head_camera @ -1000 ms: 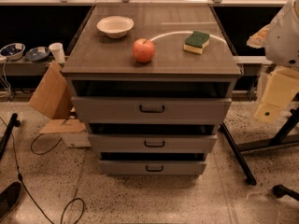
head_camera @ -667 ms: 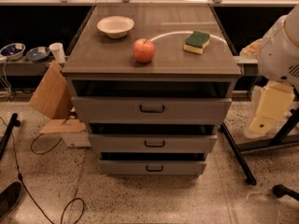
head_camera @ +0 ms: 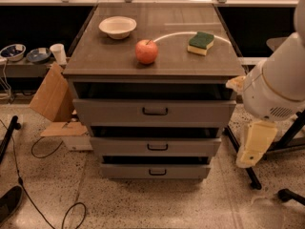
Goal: Open top drawer
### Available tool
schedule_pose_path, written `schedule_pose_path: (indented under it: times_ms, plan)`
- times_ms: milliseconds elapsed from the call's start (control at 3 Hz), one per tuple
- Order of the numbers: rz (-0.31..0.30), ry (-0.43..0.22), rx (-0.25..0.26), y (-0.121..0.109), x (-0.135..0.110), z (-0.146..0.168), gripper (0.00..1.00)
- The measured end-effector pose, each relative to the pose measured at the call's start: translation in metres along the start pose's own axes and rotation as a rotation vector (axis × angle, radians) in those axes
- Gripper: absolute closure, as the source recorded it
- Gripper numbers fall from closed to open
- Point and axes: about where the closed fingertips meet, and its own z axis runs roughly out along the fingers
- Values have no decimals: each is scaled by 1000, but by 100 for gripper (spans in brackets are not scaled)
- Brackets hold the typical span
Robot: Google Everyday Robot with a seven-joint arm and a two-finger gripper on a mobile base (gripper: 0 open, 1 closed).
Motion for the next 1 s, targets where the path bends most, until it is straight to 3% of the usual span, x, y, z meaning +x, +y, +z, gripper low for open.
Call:
schedule_pose_path:
  times_ms: [333,1000]
  plan:
    - [-80,-39,-45,4,-26,34,0]
    - [-320,-153,-162,-9,-113,111,0]
